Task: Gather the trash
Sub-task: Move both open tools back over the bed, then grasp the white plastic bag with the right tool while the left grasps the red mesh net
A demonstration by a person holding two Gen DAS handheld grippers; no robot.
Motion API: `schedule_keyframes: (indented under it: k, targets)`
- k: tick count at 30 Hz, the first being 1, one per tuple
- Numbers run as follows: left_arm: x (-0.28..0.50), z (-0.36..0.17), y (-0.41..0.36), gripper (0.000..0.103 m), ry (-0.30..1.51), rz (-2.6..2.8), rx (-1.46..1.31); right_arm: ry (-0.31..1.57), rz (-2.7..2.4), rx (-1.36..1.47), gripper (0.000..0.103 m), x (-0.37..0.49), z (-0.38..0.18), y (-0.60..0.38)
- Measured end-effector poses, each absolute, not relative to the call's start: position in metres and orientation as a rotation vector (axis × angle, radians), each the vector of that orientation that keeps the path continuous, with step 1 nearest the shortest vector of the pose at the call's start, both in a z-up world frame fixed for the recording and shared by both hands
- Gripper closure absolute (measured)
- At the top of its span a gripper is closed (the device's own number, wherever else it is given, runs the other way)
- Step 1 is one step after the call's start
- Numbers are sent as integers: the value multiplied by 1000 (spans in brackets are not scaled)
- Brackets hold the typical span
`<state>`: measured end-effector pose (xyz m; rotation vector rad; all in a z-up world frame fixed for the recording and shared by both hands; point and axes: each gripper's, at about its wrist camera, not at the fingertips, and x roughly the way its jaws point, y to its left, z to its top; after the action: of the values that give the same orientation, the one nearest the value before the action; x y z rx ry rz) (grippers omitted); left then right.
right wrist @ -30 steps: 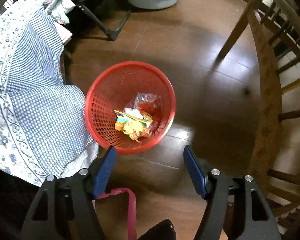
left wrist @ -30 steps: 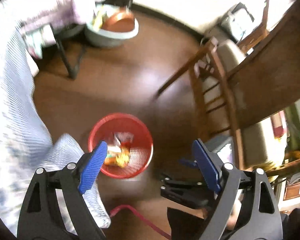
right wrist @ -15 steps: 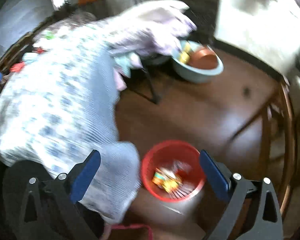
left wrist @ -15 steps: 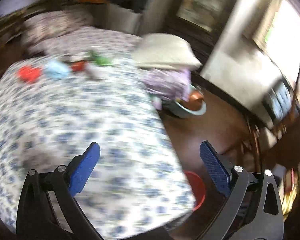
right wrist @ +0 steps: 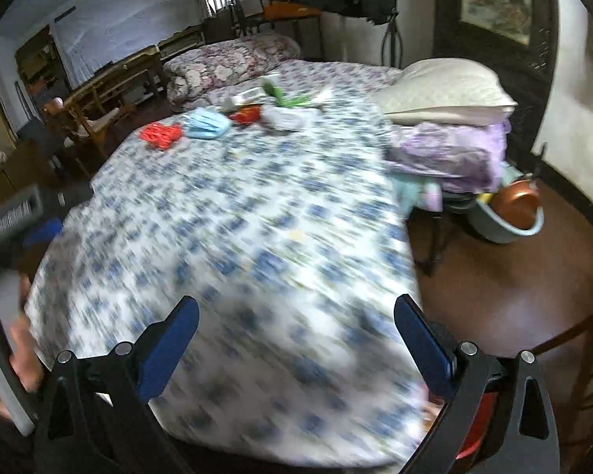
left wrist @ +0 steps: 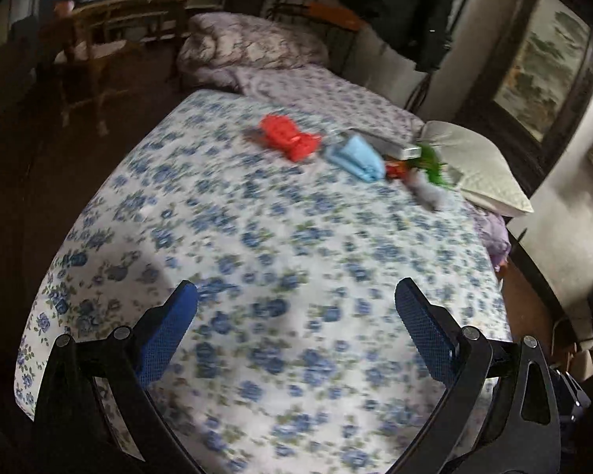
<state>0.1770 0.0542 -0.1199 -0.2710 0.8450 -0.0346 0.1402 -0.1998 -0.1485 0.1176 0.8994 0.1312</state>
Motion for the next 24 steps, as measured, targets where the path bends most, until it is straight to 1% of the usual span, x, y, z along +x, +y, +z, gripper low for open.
schedule_keyframes:
  k: [8,13,18,24]
  targets:
    - [181,-137,69,7,835,2,-328,836,126,95,6,171,-143,-165]
    - [188,-146,64,7,837,43,-277,769,74,78,6,218,-132,-156]
    - [191,-146,64,7,826,47,-278,819,60,195,6,294,-128,-174]
    - [195,-147,62,7,827,39,-271,919,-35,201,6,360,-155,-186]
